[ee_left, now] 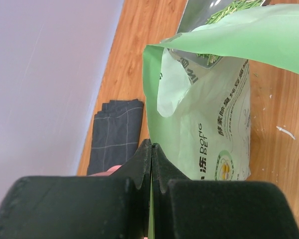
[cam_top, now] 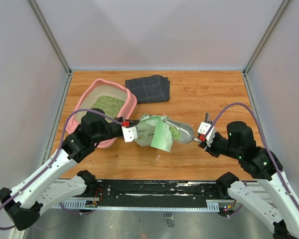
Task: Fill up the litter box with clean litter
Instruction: 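Scoop the cat litter from the cat litter bag.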
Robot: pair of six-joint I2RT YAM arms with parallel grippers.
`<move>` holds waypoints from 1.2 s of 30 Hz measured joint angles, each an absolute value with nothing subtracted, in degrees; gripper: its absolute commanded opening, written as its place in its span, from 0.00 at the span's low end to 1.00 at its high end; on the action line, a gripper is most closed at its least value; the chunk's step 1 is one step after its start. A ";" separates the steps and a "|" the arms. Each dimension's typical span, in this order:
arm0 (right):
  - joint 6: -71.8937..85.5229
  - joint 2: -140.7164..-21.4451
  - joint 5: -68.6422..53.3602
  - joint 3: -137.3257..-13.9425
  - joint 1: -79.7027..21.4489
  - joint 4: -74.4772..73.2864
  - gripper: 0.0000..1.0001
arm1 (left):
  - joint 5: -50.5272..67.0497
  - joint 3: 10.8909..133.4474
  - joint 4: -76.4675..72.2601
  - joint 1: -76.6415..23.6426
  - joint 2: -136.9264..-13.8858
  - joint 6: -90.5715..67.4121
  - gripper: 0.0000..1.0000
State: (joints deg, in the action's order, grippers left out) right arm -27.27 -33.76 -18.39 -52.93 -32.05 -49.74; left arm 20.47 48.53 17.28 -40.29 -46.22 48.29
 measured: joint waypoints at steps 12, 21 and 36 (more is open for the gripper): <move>-27.24 -32.23 -16.47 -54.46 -32.05 -51.42 0.01 | 20.49 48.53 16.78 -39.42 -46.19 48.16 0.00; -27.38 -30.96 -14.35 -56.14 -32.05 -52.60 0.01 | 20.64 48.56 16.80 -39.18 -46.11 48.16 0.00; -26.92 -34.79 -12.84 -61.63 -32.05 -52.16 0.01 | 20.86 48.80 17.28 -39.11 -44.99 47.48 0.00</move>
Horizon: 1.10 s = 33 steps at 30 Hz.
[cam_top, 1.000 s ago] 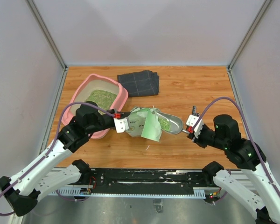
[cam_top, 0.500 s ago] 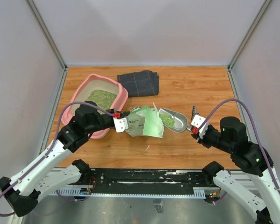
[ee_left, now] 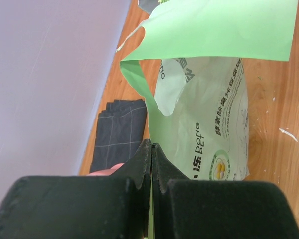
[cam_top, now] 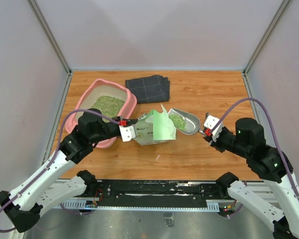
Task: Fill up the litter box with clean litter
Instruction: 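Scoop the cat litter from the cat litter bag.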
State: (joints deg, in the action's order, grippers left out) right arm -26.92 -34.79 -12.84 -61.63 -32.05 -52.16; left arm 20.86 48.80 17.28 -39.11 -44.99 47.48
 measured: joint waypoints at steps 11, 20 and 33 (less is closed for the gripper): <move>-26.79 -38.09 -11.73 -62.08 -32.05 -49.21 0.01 | 20.60 47.88 17.08 -39.07 -43.79 45.95 0.00; -26.59 -43.72 -10.98 -61.41 -32.05 -41.91 0.01 | 22.81 46.24 14.17 -39.05 -43.75 43.00 0.00; -25.93 -59.48 -15.84 -64.38 -31.79 -30.87 0.01 | 21.50 43.81 9.52 -39.00 -42.48 37.80 0.11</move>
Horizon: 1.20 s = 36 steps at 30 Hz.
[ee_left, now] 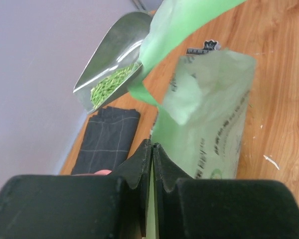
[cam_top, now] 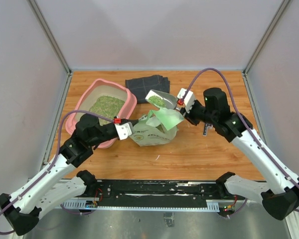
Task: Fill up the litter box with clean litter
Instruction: 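Scoop the cat litter from the cat litter bag, then pour the cat litter into the litter box.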
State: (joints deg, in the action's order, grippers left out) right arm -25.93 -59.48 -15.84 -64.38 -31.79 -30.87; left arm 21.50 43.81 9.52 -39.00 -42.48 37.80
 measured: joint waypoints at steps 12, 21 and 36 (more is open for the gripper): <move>-25.98 -76.55 -22.52 -76.53 -31.81 -23.86 0.01 | 12.51 43.16 2.92 -38.76 -33.10 31.81 0.69; -30.11 -90.06 -20.18 -89.65 -35.03 -24.67 0.01 | -3.20 45.34 3.38 -38.74 -28.14 23.64 0.99; -46.78 -111.68 -4.34 -112.22 -48.31 -33.43 0.01 | -16.64 50.15 10.41 -38.74 -14.37 21.71 0.99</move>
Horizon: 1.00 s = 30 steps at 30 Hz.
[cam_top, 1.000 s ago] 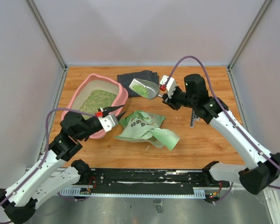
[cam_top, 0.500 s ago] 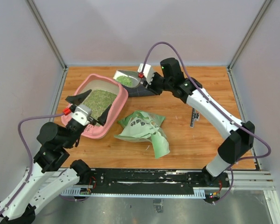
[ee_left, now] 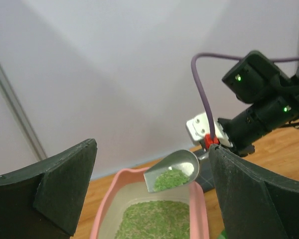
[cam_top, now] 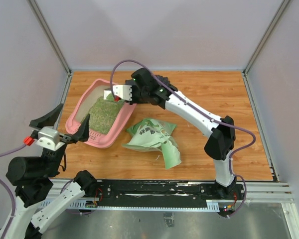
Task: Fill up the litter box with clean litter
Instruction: Pour the cat litter into the litter box.
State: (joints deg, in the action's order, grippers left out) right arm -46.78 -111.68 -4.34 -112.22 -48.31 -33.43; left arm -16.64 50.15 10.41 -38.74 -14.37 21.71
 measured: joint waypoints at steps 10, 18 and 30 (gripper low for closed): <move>-68.95 -118.91 10.09 -116.66 -53.91 -33.56 0.01 | -22.41 54.33 10.41 -38.74 -8.71 25.85 0.99; -84.47 -119.57 18.85 -114.10 -56.45 -24.14 0.01 | -24.84 53.93 9.56 -38.74 -7.81 28.53 0.99; -103.66 -119.66 23.59 -107.20 -58.15 -8.47 0.01 | -23.64 53.19 9.56 -38.74 -7.05 31.14 0.99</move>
